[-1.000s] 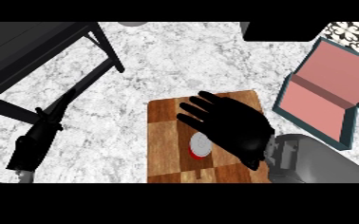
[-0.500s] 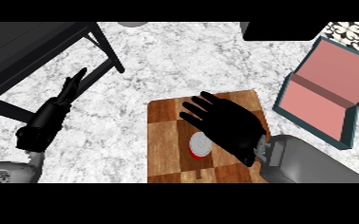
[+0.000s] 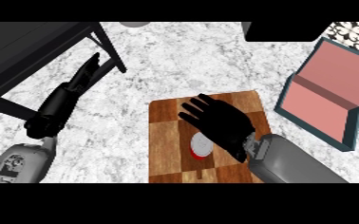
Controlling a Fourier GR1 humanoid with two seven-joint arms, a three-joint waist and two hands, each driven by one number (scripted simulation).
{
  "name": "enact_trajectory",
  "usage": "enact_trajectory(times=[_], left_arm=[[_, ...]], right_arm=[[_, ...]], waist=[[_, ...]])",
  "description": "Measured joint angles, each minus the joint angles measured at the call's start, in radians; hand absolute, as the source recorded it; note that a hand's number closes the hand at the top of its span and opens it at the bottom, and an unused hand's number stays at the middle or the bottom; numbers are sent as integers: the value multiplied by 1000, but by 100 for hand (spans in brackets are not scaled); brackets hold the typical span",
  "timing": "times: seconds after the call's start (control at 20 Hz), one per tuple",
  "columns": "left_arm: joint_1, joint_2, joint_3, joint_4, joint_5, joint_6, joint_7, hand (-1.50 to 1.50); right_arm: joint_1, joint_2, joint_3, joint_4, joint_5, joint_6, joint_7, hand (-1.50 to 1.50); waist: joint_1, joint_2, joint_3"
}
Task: Pick the cupcake from the cutting board and place it in the cardboard box
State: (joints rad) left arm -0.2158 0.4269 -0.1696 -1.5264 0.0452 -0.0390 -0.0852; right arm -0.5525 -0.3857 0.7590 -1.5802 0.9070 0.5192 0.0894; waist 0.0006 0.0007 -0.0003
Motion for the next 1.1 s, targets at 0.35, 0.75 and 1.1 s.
enact_trajectory(times=[0.35, 0.75, 1.1], left_arm=[[8, -17, 48, -20, -16, -52, 6, 0], [-13, -57, 83, 18, -57, -80, -4, 0], [4, -90, 86, 2, -82, -89, 0, 0]], right_arm=[[11, 67, -52, 123, 119, -41, -58, -150], [24, 101, -81, 246, 207, -112, -213, 150], [37, 130, -89, 285, 285, -274, -336, 150]], waist=[[3, 0, 0], [4, 0, 0], [4, -1, 0]])
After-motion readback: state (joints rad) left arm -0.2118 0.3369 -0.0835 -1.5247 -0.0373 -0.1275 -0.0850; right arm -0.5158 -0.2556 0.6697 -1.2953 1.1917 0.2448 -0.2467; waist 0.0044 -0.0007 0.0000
